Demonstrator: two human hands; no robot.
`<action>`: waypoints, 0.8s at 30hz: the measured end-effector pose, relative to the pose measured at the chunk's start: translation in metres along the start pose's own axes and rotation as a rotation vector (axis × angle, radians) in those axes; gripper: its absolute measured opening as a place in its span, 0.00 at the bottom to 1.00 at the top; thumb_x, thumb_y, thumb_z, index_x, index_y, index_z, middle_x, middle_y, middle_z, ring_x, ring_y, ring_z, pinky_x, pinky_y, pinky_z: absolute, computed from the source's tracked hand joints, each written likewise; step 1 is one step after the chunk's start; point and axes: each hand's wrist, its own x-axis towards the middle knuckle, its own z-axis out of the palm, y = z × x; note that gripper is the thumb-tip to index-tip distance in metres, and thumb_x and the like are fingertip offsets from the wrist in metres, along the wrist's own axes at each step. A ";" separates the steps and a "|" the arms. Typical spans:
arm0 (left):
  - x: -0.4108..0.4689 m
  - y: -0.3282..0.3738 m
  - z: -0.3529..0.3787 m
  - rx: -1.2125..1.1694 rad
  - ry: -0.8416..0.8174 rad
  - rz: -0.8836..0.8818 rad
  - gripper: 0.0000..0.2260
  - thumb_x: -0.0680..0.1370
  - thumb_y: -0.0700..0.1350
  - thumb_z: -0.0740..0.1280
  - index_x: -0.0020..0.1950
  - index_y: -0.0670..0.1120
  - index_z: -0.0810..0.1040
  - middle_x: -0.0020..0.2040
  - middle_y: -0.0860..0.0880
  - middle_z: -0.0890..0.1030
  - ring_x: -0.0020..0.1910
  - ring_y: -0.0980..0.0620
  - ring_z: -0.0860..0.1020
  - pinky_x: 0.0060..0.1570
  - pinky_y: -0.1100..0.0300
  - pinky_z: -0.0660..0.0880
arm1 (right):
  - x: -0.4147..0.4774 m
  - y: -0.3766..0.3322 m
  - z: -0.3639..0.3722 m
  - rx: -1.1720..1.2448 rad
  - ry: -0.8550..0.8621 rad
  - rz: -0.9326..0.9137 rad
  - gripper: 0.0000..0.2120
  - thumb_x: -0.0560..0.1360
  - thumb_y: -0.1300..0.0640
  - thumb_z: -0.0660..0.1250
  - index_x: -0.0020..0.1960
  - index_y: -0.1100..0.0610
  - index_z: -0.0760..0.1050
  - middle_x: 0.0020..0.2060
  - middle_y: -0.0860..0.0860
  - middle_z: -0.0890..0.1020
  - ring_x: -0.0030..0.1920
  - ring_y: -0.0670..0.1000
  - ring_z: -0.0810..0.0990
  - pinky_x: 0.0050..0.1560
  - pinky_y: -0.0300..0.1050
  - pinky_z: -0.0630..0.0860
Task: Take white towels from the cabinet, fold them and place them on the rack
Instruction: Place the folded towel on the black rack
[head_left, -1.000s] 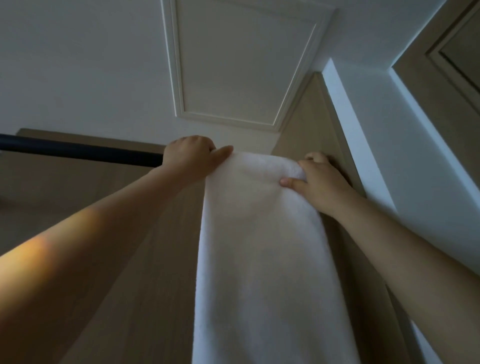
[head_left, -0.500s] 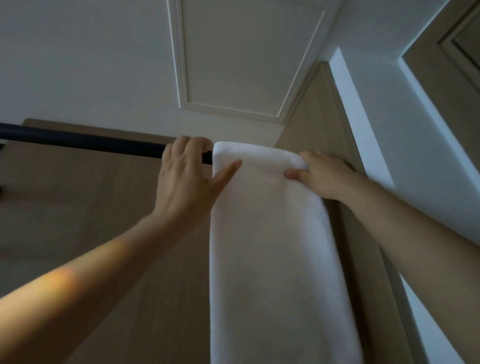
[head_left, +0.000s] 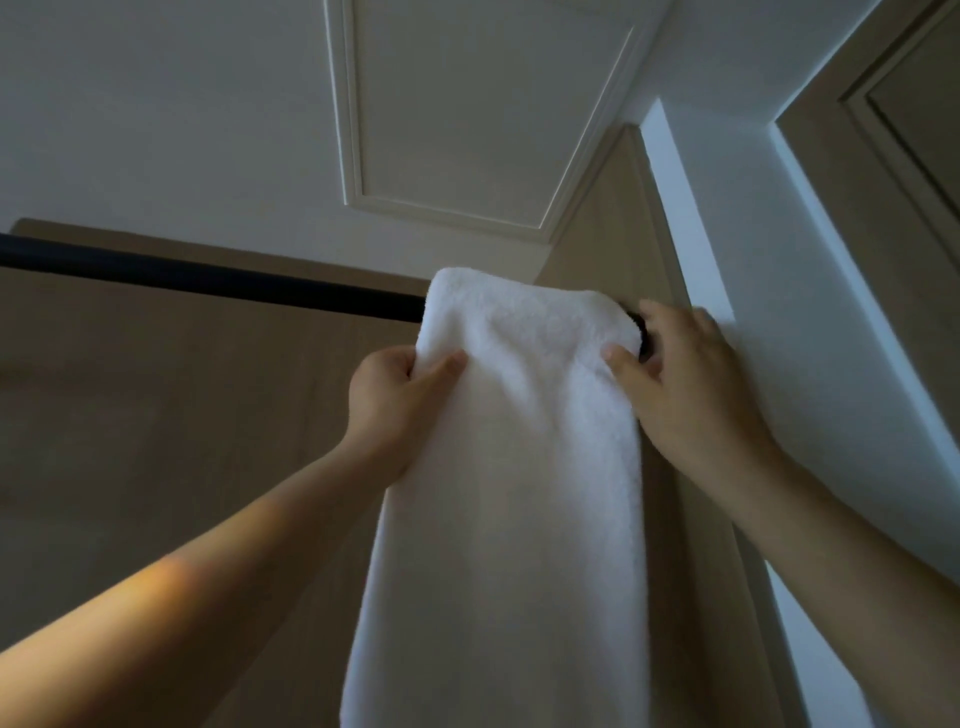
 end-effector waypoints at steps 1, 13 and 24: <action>-0.002 0.001 0.000 -0.004 0.004 0.009 0.23 0.76 0.54 0.68 0.47 0.31 0.78 0.43 0.34 0.81 0.38 0.39 0.81 0.40 0.43 0.79 | -0.017 0.002 -0.004 0.088 -0.007 0.033 0.26 0.77 0.44 0.64 0.71 0.55 0.68 0.60 0.51 0.76 0.58 0.52 0.77 0.56 0.46 0.72; -0.002 0.007 -0.006 -0.029 0.034 -0.017 0.23 0.76 0.53 0.68 0.46 0.31 0.78 0.43 0.34 0.82 0.35 0.39 0.79 0.36 0.48 0.79 | -0.032 0.007 0.034 0.606 -0.045 0.394 0.15 0.80 0.48 0.61 0.50 0.60 0.77 0.43 0.58 0.83 0.44 0.60 0.81 0.44 0.52 0.77; 0.057 0.041 0.001 0.069 0.179 0.139 0.18 0.74 0.53 0.71 0.35 0.41 0.73 0.29 0.47 0.72 0.28 0.52 0.70 0.27 0.63 0.69 | 0.056 0.002 0.028 0.431 0.088 0.270 0.16 0.80 0.49 0.61 0.37 0.57 0.70 0.31 0.49 0.74 0.31 0.49 0.72 0.28 0.41 0.63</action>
